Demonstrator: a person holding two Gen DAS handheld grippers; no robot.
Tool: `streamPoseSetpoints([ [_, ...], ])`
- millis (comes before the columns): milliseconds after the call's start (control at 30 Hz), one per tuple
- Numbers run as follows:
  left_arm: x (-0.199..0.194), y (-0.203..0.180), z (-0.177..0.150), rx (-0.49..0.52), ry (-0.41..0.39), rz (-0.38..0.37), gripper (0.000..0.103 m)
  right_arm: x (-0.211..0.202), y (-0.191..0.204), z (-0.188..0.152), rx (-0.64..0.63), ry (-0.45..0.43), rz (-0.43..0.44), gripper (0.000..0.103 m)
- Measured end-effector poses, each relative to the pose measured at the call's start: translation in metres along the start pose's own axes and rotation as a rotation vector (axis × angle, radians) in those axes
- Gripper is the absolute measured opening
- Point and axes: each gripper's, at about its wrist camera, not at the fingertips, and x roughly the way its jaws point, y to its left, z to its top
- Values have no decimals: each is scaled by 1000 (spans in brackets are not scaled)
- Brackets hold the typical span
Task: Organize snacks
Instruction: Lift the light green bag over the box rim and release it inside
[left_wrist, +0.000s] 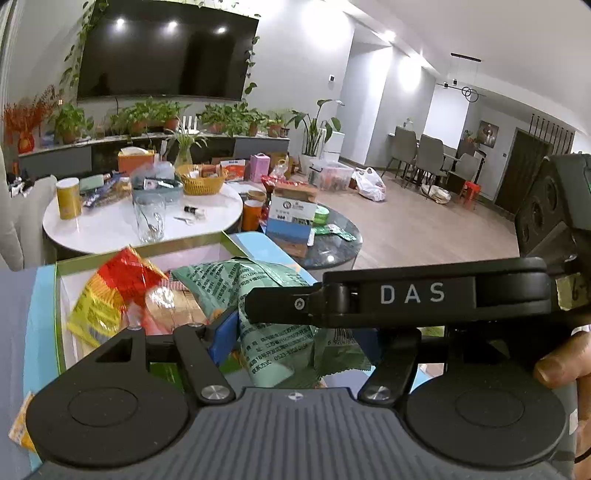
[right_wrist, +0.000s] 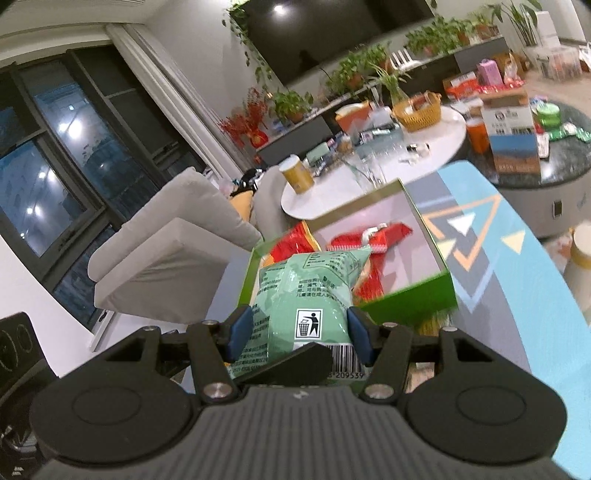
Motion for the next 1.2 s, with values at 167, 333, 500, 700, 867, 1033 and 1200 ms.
streamPoseSetpoints([
  [167,12,6,10,5,-9,14,63,14,-7,12,5,-8,11,69],
  [333,30,13,15,3,-8,30,63,29,-19,24,23,-5,27,69],
  [500,52,21,19,10,6,35,63,46,-31,32,42,-3,30,69],
  [700,75,28,22,11,23,42,63,62,-47,41,68,5,32,69],
  [867,92,32,21,6,46,44,63,73,-57,44,90,18,28,69],
  [1033,106,34,21,3,62,39,63,81,-68,47,107,24,21,69],
  [1200,116,38,20,-8,84,36,63,87,-75,48,116,37,10,69],
])
